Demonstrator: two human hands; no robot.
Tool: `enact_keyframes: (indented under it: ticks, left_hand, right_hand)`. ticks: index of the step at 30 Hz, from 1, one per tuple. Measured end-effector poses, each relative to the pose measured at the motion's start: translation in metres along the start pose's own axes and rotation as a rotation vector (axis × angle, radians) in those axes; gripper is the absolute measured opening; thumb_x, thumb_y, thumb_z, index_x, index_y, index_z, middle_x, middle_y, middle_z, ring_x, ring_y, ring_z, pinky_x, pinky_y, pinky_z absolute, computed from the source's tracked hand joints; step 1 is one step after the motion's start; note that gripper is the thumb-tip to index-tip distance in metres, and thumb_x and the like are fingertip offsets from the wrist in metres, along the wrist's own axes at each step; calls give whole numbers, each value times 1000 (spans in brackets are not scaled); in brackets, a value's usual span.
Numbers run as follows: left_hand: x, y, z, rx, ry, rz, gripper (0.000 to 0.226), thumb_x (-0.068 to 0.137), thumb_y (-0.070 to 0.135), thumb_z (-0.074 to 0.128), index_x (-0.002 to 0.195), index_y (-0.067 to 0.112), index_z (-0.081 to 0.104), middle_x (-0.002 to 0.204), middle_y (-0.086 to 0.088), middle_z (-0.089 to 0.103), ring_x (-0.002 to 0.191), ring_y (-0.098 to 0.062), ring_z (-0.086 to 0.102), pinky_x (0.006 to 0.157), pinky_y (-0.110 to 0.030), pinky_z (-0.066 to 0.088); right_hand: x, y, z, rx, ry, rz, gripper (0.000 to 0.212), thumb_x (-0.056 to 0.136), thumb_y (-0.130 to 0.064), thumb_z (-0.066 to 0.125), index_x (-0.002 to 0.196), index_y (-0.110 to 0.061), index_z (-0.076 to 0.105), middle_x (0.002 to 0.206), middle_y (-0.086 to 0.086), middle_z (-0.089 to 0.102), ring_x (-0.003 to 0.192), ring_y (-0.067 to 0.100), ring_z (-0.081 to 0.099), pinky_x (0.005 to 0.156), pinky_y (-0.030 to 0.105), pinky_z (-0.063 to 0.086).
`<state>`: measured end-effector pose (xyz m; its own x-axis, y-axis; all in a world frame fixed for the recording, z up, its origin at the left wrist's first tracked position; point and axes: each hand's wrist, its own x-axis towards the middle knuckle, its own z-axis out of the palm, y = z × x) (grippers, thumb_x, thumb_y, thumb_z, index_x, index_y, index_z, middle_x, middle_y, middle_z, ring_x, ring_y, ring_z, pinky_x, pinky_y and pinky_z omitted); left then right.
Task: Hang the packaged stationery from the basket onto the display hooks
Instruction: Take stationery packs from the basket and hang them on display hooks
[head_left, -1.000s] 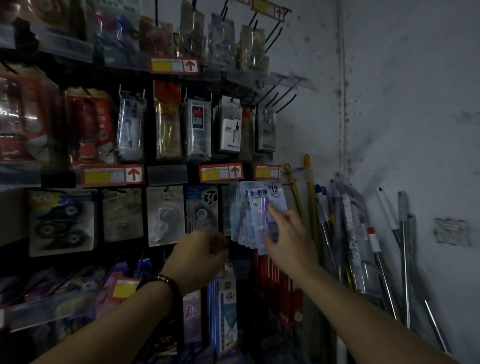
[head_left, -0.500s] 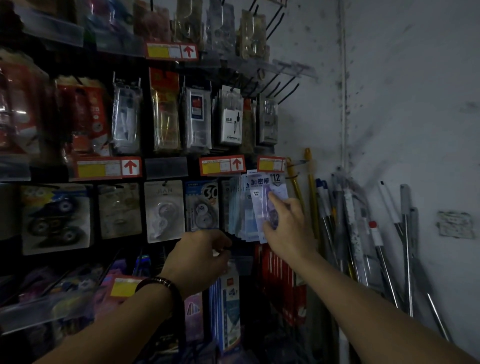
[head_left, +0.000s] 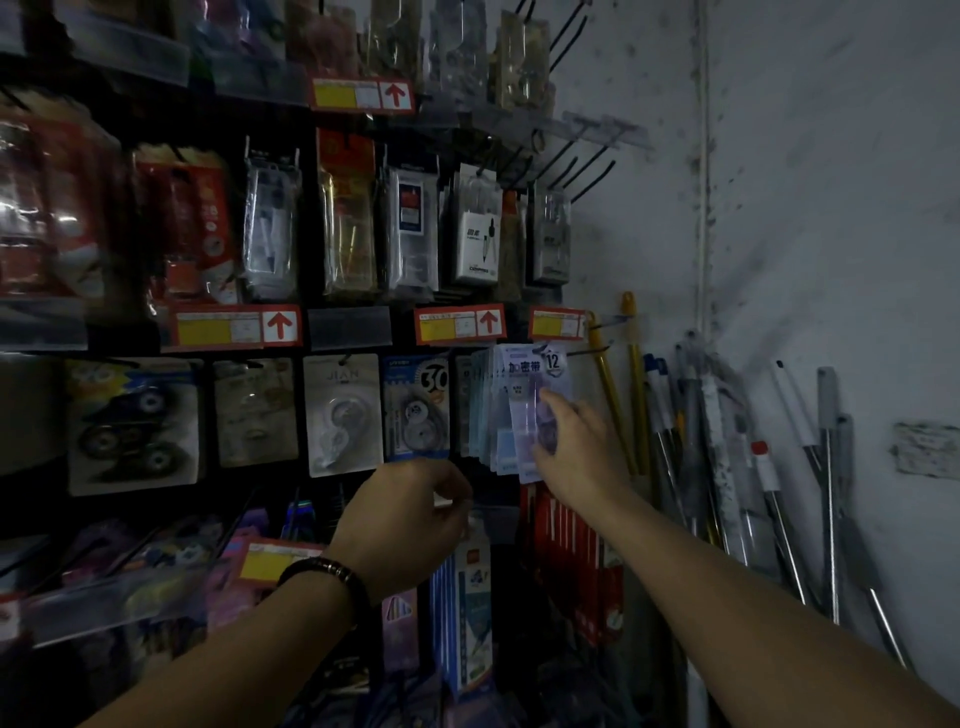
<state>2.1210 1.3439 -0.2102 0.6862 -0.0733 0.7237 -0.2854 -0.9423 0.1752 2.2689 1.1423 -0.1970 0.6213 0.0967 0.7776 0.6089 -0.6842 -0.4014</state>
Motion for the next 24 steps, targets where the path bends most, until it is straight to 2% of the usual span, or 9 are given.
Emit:
enact_keyframes:
  ticks: [3, 5, 8, 11, 14, 17, 19, 21, 24]
  left_hand:
    - [-6, 2, -7, 13, 4, 31, 13, 98, 34, 66, 105, 34, 77, 104, 19, 74, 91, 0, 65, 77, -19, 55]
    - [-12, 3, -11, 18, -3, 55, 13, 98, 32, 66, 104, 33, 77, 104, 17, 73, 95, -3, 68, 83, -27, 58]
    - [-25, 2, -17, 15, -13, 69, 11, 99, 32, 66, 104, 35, 75, 100, 22, 64, 97, -3, 65, 79, -15, 49]
    - [-50, 0, -20, 35, -51, 77, 12, 99, 35, 65, 108, 35, 73, 107, 20, 66, 95, -3, 62, 77, -19, 48]
    - [-90, -3, -25, 26, -156, 70, 15, 99, 41, 59, 110, 39, 70, 109, 21, 65, 89, -1, 59, 74, -23, 51]
    - [-144, -12, -27, 11, -257, 38, 29, 92, 55, 47, 103, 37, 67, 99, 19, 62, 90, -6, 64, 77, -35, 56]
    - [-187, -24, -25, 11, -320, 1, 25, 93, 52, 50, 102, 35, 66, 100, 17, 65, 93, -8, 67, 77, -31, 54]
    - [-237, -40, -19, 31, -374, -42, 21, 94, 48, 53, 100, 33, 66, 98, 14, 69, 91, -10, 69, 72, -26, 49]
    - [-317, -61, -10, 36, -505, -157, 20, 99, 47, 56, 106, 33, 69, 99, 12, 74, 89, -11, 72, 73, -34, 57]
  right_hand:
    - [5, -5, 6, -6, -19, 5, 69, 97, -25, 71, 158, -32, 40, 138, 6, 56, 118, 24, 61, 99, 43, 56]
    - [4, -6, 10, -19, -61, -9, 66, 96, -21, 69, 155, -34, 44, 135, 9, 57, 115, 27, 61, 98, 43, 56]
    - [-7, -6, 12, -56, -98, 20, 66, 94, -20, 68, 154, -31, 44, 138, 11, 52, 117, 30, 60, 99, 45, 56]
    - [-30, -10, 11, -102, -96, 22, 53, 93, -23, 67, 144, -23, 52, 132, 10, 54, 115, 33, 60, 94, 47, 56]
    - [-67, -19, 8, -66, -101, -21, 34, 94, -29, 66, 126, -22, 62, 124, 3, 60, 113, 26, 61, 91, 45, 56]
    - [-118, -28, 10, -11, -141, -53, 18, 92, -34, 68, 108, -33, 63, 104, -10, 62, 95, 13, 63, 77, 37, 58]
    - [-160, -34, 17, 58, -214, -35, 13, 92, -36, 69, 103, -38, 61, 95, -19, 61, 82, 4, 63, 69, 33, 59]
    - [-206, -42, 30, 115, -309, -24, 11, 93, -37, 68, 100, -40, 60, 88, -19, 63, 75, 0, 63, 65, 31, 60]
    - [-287, -54, 57, 182, -463, 6, 7, 90, -44, 64, 94, -44, 58, 80, -25, 66, 73, -4, 64, 59, 23, 53]
